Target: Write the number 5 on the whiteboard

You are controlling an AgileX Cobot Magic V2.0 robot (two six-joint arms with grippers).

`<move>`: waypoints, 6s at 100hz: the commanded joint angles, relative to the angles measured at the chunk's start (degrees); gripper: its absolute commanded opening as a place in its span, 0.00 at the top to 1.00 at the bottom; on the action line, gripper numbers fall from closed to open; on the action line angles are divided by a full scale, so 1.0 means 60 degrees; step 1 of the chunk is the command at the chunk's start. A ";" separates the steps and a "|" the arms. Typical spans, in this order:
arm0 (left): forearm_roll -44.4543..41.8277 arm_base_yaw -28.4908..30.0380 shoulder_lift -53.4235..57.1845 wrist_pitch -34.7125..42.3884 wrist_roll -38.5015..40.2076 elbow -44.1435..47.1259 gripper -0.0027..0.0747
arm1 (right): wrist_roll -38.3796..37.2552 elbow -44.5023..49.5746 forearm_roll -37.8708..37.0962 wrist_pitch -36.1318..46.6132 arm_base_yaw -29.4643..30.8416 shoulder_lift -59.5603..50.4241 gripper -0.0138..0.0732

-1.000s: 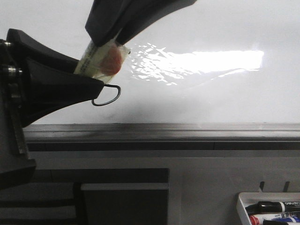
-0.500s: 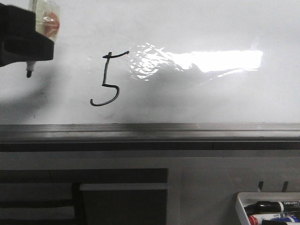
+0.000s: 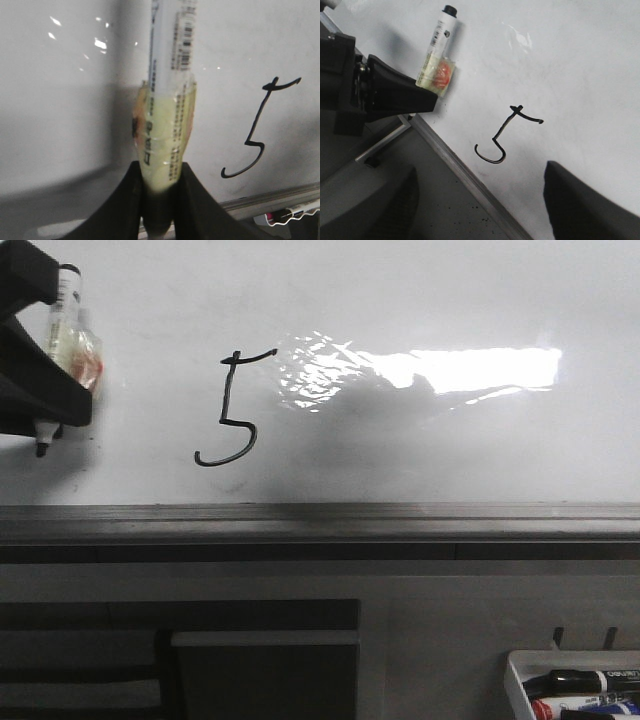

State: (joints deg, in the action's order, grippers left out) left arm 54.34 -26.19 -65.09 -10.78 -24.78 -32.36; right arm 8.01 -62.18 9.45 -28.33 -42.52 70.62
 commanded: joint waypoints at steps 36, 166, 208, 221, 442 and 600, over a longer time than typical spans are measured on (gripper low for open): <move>0.0049 0.0024 -0.0405 0.0114 0.0041 -0.0393 0.97 | 0.0091 -0.0259 -0.0021 0.0468 0.0039 -0.0275 0.30; -0.2436 0.0024 0.6128 0.1067 0.0020 0.1346 0.99 | -0.0022 0.4272 -0.0060 0.5239 0.0075 -0.3811 0.90; -0.2896 0.0024 0.8983 0.1173 0.0020 0.3294 0.99 | -0.0001 0.8815 -0.0060 0.6969 0.0075 -0.8247 0.90; -0.2896 0.0024 0.8983 0.1148 0.0020 0.3294 0.99 | -0.0001 0.9187 -0.0060 0.6945 0.0075 -0.8811 0.90; -0.8454 0.5032 1.1162 -0.1051 0.5348 0.5600 0.99 | -0.0001 0.9187 -0.0060 0.6822 0.0075 -0.8839 0.90; -0.8435 0.5032 1.1162 -0.1051 0.5348 0.5600 0.99 | -0.2459 1.0345 -0.2208 0.6439 0.6773 -1.0458 0.90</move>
State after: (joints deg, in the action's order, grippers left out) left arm 3.00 3.88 0.30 -19.62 6.78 0.29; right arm -4.12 -1.10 -1.58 8.11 -5.80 12.03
